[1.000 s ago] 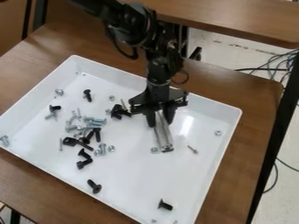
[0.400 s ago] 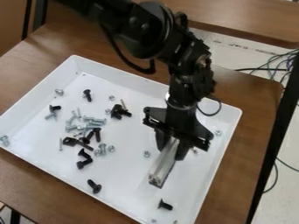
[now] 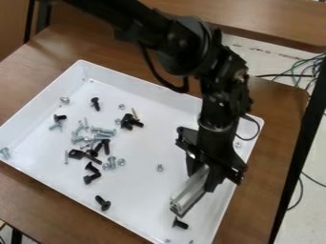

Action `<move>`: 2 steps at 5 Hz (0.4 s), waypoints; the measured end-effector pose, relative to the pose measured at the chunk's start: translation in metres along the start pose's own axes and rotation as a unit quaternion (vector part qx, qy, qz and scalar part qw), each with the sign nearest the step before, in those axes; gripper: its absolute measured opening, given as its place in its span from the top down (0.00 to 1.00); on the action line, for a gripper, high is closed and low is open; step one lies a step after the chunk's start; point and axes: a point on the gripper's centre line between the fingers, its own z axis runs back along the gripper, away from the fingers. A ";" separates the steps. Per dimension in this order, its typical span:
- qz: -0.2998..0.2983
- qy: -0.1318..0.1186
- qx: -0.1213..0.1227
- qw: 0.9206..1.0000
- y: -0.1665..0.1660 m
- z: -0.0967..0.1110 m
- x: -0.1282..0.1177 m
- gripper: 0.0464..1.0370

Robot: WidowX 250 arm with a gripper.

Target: Sweep into pile

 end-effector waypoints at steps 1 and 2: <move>-0.022 0.027 -0.012 0.999 -0.003 -0.013 0.005 0.69; -0.015 0.052 -0.029 0.998 -0.001 -0.028 0.016 0.69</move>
